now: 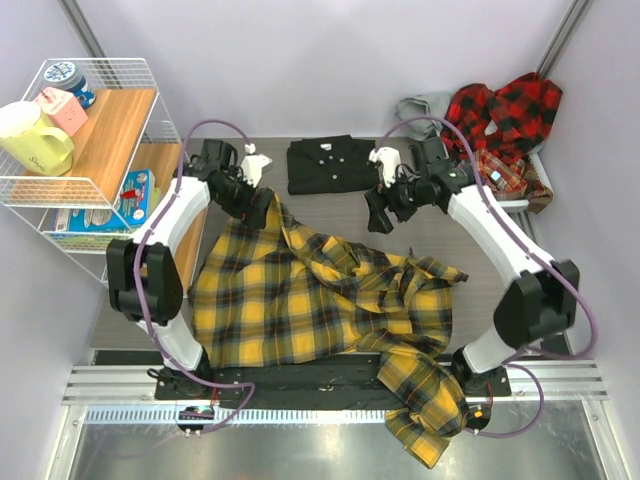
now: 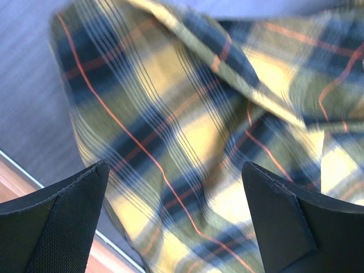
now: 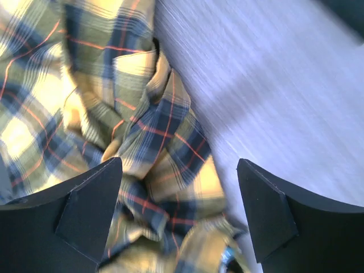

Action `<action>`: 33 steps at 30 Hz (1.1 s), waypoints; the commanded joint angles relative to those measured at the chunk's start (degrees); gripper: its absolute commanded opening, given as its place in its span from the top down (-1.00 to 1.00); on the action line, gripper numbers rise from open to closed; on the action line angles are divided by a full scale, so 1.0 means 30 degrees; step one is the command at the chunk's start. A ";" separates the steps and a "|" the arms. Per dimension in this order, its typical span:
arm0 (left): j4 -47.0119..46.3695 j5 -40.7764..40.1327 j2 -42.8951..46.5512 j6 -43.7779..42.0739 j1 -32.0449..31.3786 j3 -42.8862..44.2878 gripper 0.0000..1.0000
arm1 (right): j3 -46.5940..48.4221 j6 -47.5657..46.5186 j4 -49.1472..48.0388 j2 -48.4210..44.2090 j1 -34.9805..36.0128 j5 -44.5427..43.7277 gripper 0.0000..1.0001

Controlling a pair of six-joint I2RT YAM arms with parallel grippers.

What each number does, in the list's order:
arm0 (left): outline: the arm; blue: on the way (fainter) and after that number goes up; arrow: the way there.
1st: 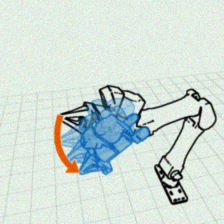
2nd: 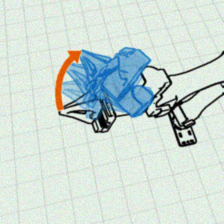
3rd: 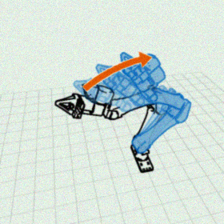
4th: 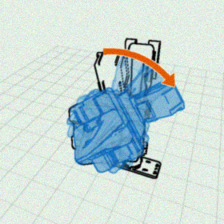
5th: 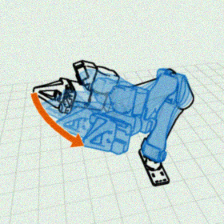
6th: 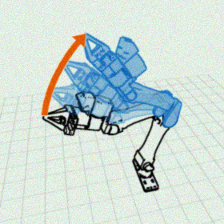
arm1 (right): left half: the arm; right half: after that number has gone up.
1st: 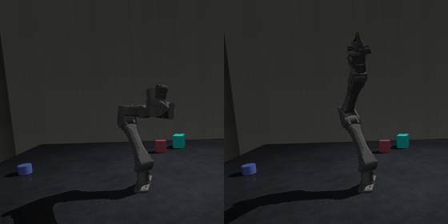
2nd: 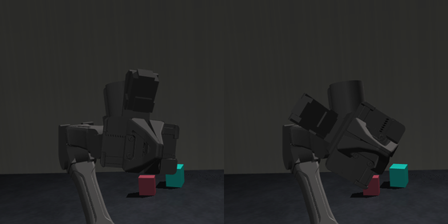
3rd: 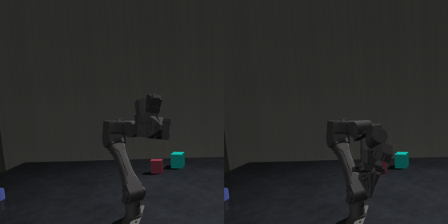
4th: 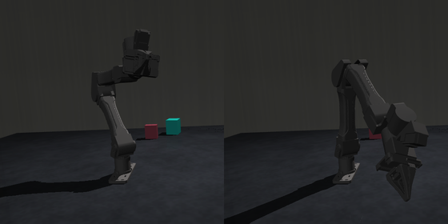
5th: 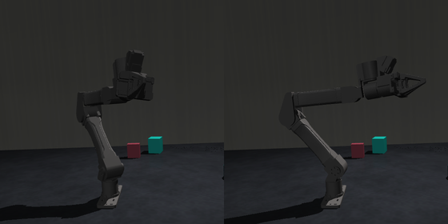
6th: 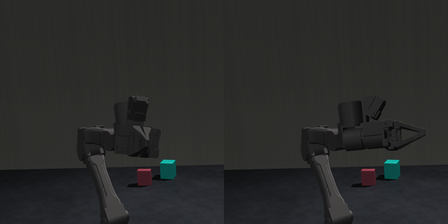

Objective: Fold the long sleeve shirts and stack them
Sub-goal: Flatten the shirt out

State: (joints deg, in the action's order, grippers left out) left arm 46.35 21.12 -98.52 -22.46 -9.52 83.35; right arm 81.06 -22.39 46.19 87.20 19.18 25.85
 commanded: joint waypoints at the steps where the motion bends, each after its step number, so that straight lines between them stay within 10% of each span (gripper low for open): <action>1: -0.0743 0.0604 -0.0996 0.0980 0.0097 0.1775 -0.98 | 0.0023 0.3067 0.0188 0.2805 -0.0182 0.0553 -0.74; 15: -0.1181 -0.0009 -0.2286 0.1158 0.0097 0.1601 -0.98 | -0.2174 0.7374 -0.2214 0.6470 -0.0094 0.4005 -0.89; 22: -0.1123 -0.0567 -0.3048 0.0836 0.0097 0.0899 -0.76 | -0.2497 0.7348 -0.2303 0.4835 -0.0095 0.6064 0.02; 27: -0.1152 -0.1005 -0.3370 0.0718 0.0097 0.0254 -0.07 | -0.2790 0.6879 -0.2477 0.2113 -0.0095 0.5360 0.24; 33: -0.0830 -0.1621 -0.4191 0.0543 0.0184 0.0224 0.62 | -0.2615 0.6702 -0.2771 0.0554 -0.0065 0.4105 0.98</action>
State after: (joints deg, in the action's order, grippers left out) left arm 44.38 17.41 -110.37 -20.18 -9.39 84.44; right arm 72.34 -1.76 39.66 91.92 18.68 40.27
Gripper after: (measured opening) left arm 0.227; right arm 0.048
